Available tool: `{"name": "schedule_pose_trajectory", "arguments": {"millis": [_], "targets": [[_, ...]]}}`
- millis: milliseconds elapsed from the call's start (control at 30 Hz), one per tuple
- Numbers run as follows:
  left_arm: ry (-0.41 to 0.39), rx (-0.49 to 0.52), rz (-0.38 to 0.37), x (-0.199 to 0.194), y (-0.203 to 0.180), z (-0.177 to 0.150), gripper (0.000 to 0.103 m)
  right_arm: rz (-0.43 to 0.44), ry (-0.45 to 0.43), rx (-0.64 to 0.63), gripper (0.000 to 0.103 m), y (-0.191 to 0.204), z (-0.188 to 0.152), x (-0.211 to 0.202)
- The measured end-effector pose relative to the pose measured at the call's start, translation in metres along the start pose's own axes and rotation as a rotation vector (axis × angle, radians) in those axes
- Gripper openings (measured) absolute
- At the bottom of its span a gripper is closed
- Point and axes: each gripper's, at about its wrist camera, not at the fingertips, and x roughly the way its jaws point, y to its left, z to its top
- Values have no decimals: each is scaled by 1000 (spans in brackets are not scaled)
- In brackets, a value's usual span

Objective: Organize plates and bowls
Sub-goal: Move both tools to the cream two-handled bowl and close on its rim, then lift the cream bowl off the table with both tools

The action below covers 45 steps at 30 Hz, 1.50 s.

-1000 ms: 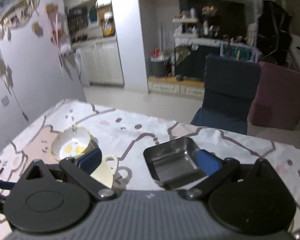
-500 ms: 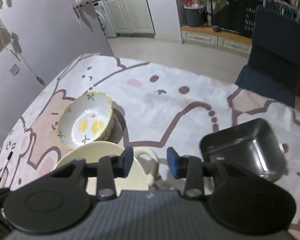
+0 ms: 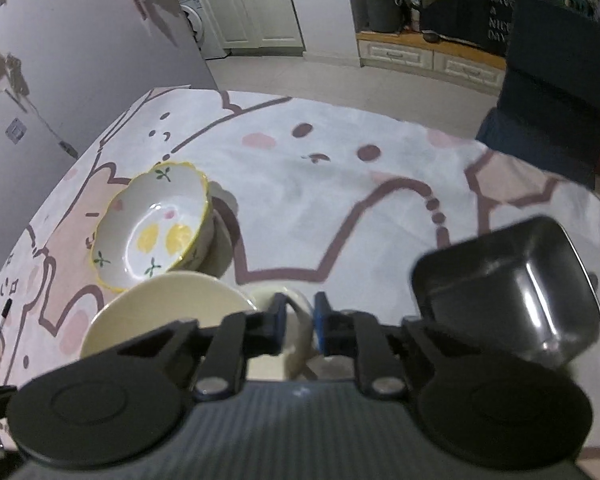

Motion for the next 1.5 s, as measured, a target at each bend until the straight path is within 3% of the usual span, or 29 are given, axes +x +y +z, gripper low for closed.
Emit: {"name": "schedule_pose_trajectory", "arguments": {"millis": [400, 700, 900, 1133, 1233, 1300, 1400, 1500], "targets": [[18, -50, -13, 0, 14, 4, 78, 32, 49, -18, 12, -1, -35, -26], [29, -73, 6, -5, 34, 13, 63, 138, 143, -42, 14, 5, -83, -53], [42, -56, 22, -7, 39, 15, 52, 243, 83, 106, 43, -10, -88, -49], [39, -18, 15, -8, 37, 18, 44, 208, 96, 48, 59, 11, -78, -31], [44, -1, 22, -7, 36, 20, 42, 187, 107, 45, 56, 15, -76, -24], [47, -2, 22, -6, 38, 21, 42, 169, 111, 53, 41, 12, -78, -23], [52, 3, 29, -4, 39, 23, 41, 165, 123, 83, 30, 3, -80, -21], [65, 8, 42, -2, 40, 24, 29, 179, 125, 96, 29, -1, -82, -19]]}}
